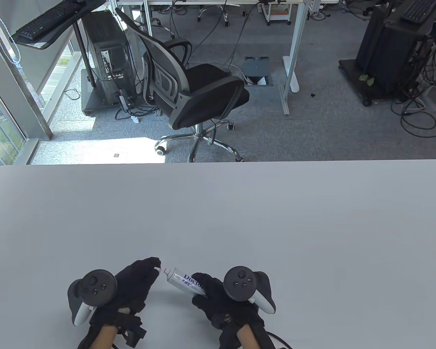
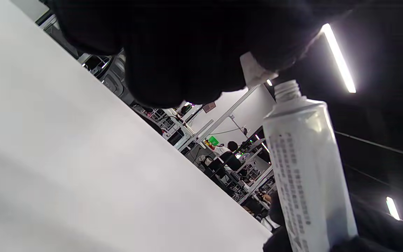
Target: Screw tube cap onto toothpaste tube (Screw with left hand)
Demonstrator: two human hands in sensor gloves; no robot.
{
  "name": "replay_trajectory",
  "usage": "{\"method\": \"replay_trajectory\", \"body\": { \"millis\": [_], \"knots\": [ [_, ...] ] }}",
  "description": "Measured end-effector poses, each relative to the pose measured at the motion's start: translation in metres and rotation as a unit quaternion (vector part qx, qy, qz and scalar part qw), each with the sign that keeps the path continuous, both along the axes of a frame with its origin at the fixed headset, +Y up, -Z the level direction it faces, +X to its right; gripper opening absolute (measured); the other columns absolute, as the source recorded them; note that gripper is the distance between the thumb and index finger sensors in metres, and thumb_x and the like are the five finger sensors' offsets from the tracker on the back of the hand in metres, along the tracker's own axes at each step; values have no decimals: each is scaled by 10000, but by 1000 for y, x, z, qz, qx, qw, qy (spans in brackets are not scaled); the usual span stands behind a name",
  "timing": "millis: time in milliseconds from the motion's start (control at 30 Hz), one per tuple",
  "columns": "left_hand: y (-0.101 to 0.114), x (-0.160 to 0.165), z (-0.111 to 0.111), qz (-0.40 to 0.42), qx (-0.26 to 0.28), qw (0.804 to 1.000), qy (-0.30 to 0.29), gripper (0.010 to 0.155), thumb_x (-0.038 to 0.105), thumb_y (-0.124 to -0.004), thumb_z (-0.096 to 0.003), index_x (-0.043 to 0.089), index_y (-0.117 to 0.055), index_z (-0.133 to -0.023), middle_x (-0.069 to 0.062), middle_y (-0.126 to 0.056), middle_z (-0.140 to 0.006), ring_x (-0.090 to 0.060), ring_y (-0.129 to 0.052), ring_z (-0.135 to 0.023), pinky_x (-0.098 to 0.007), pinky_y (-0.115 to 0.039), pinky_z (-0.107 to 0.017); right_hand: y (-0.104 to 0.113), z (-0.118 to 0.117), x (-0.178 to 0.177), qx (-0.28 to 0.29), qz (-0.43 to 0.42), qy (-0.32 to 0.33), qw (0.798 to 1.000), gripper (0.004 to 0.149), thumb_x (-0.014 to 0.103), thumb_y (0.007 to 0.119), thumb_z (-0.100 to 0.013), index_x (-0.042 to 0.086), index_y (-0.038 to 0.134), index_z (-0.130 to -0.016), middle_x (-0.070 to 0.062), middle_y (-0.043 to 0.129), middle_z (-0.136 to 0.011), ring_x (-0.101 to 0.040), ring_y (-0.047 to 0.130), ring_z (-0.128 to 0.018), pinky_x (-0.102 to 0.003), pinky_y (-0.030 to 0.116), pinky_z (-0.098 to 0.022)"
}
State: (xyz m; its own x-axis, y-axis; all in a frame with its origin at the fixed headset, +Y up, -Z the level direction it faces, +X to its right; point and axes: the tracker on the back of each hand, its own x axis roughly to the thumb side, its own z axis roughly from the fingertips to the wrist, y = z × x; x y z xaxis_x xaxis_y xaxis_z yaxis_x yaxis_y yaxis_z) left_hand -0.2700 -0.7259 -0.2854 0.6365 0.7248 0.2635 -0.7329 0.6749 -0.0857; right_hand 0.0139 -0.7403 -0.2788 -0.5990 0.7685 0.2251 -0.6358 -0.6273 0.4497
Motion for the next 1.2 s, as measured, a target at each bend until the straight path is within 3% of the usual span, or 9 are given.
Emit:
{"method": "replay_trajectory", "body": {
  "millis": [67, 167, 333, 700, 800, 967, 1100, 1200],
  "knots": [
    [-7, 0, -2, 0, -53, 998, -37, 499, 443, -673, -590, 220, -743, -1031, -71, -860, -921, -289, -925, -743, -596, -655, -663, -4, -2, -1, -10, 9, 4, 1000, 506, 238, 735, -588, 252, 509, -1040, -244, 524, -1034, -550, 633, -867, -745, 506, -622],
    [-9, -8, 2, 2, -38, 999, -13, 497, 452, -666, -585, 218, -762, -1013, -65, -882, -896, -277, -943, -717, -585, -676, -652, -8, -4, -5, -20, 20, 15, 999, 503, 238, 736, -588, 255, 514, -1039, -237, 589, -1001, -549, 632, -869, -744, 505, -623],
    [-8, -10, 5, 52, -55, 997, -31, 499, 453, -656, -589, 206, -759, -1010, -73, -877, -890, -280, -940, -711, -586, -672, -652, -5, 0, -11, -8, 34, 26, 999, 503, 239, 736, -587, 258, 514, -1039, -235, 590, -1002, -546, 636, -870, -742, 509, -623],
    [-2, -7, 10, 8, -26, 999, -42, 495, 497, -709, -577, 224, -792, -981, -66, -897, -867, -275, -950, -696, -581, -679, -650, -1, 2, -12, 1, 51, 34, 998, 502, 259, 734, -583, 264, 521, -1038, -234, 596, -1001, -548, 637, -870, -744, 510, -622],
    [3, -2, 11, 9, -19, 997, -79, 488, 348, -741, -563, 260, -738, -1043, -73, -850, -946, -274, -928, -774, -594, -657, -678, -1, 3, -12, 0, 52, 38, 998, 501, 254, 737, -582, 269, 527, -1036, -231, 599, -1000, -547, 635, -875, -747, 507, -621],
    [5, -1, 12, 10, -13, 997, -80, 497, 298, -759, -556, 306, -728, -1052, -50, -841, -977, -263, -921, -809, -595, -652, -688, -1, 3, -11, -3, 47, 39, 998, 503, 254, 738, -580, 262, 528, -1038, -235, 602, -997, -549, 643, -864, -742, 515, -621],
    [3, -7, 12, 15, -18, 998, -56, 608, 507, -762, -564, 274, -649, -1113, -71, -804, -1010, -294, -888, -836, -591, -641, -687, 0, 3, -11, 1, 43, 38, 998, 533, 258, 737, -581, 223, 506, -1060, -232, 601, -999, -545, 642, -867, -740, 516, -623],
    [2, -11, 13, 10, -15, 1000, -21, 568, 557, -727, -566, 228, -757, -1028, -78, -878, -911, -293, -933, -733, -582, -674, -650, 2, 4, -12, 7, 45, 41, 998, 533, 258, 738, -581, 224, 507, -1060, -231, 602, -999, -544, 643, -868, -740, 516, -623]
  ]
}}
